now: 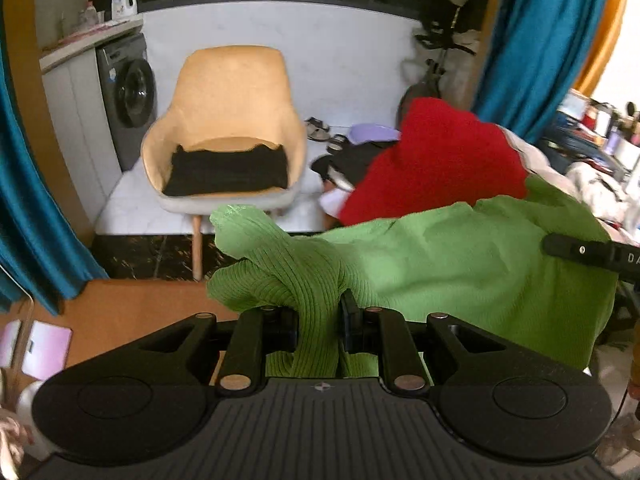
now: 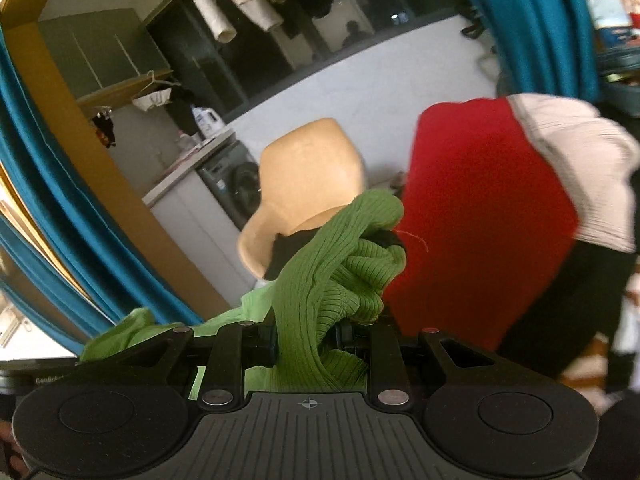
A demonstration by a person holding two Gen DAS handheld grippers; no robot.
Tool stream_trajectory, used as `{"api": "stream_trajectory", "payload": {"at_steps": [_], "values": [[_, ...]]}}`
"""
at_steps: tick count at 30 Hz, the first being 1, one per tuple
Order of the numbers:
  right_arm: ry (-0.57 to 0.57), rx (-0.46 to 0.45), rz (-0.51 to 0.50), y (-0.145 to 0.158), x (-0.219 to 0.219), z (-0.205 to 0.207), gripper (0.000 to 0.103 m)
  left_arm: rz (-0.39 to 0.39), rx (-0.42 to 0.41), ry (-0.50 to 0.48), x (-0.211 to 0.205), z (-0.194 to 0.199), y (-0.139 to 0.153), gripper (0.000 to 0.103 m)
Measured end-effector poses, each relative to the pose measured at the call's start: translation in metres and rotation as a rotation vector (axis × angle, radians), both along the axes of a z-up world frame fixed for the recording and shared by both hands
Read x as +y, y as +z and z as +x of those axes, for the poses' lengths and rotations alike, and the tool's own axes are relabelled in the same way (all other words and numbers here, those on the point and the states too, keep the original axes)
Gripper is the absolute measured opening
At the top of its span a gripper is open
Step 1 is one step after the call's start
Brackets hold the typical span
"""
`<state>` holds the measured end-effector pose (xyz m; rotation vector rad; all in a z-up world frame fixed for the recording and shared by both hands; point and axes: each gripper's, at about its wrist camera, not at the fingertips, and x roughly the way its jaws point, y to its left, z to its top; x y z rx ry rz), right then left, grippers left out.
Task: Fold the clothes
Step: 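Lift the folded shirt with both grippers and carry it to the wooden chair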
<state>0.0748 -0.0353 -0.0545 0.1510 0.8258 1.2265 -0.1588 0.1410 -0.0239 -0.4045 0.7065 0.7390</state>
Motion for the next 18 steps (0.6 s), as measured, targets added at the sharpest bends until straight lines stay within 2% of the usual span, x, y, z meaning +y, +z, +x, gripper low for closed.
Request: {"api": "stream_trajectory", "payload": {"at_steps": [3,8,13,16,18], "values": [[0.021,0.031,-0.022,-0.005,0.049,0.011,0.022,-0.025,-0.019,0.036,0.04,0.002,-0.006,0.019],[0.05,0.009,-0.067,-0.007,0.132,0.021,0.022,-0.071,-0.068,0.077,0.111,-0.007,-0.024,0.019],[0.067,-0.02,-0.123,-0.013,0.224,0.017,0.021,-0.148,-0.105,0.11,0.21,-0.018,-0.057,0.019],[0.053,-0.022,-0.147,-0.02,0.283,0.006,0.021,-0.148,-0.105,0.091,0.273,-0.026,-0.067,0.019],[0.03,0.015,-0.161,-0.025,0.326,0.0,0.021,-0.152,-0.093,0.084,0.316,-0.033,-0.066,0.019]]}}
